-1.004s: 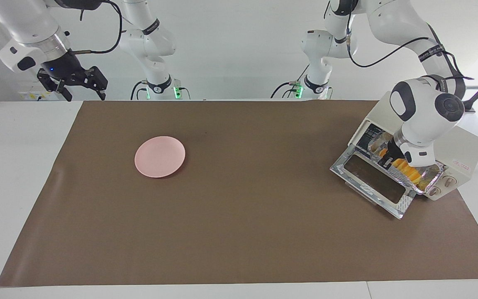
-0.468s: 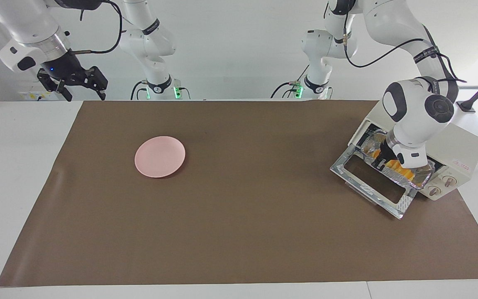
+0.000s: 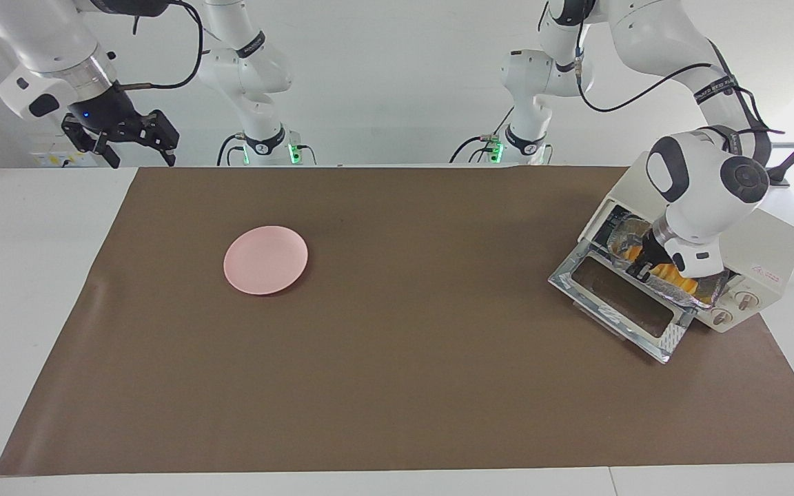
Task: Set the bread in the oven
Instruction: 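Release the tray inside the oven and draw the left gripper back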
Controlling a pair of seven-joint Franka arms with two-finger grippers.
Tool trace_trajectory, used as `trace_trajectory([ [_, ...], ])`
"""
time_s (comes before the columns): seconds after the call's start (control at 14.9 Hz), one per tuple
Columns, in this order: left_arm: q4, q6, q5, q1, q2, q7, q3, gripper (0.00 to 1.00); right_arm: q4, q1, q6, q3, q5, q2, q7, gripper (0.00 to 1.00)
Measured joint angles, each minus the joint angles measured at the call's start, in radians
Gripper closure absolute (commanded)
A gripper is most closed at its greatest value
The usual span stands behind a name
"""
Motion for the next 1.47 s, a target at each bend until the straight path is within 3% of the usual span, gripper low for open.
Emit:
trace_trajectory([
  [0.87,-0.07,0.002,0.0,-0.001,-0.037,0.031,-0.008,1.0,0.0,0.0,0.0,0.0,0.0,0.0,0.0,0.0],
  [0.94,-0.074,0.002,0.0,-0.001,-0.04,0.032,-0.008,0.86,0.0,0.0,0.0,0.0,0.0,0.0,0.0,0.0],
  [1.0,-0.075,0.002,0.0,-0.001,-0.042,0.033,-0.008,0.34,0.0,0.0,0.0,0.0,0.0,0.0,0.0,0.0],
  [1.07,-0.075,0.003,0.0,-0.002,-0.042,0.034,-0.008,0.0,0.0,0.0,0.0,0.0,0.0,0.0,0.0,0.0],
  [1.47,-0.083,0.04,-0.001,-0.008,-0.04,0.034,-0.015,0.0,0.0,0.0,0.0,0.0,0.0,0.0,0.0,0.0],
])
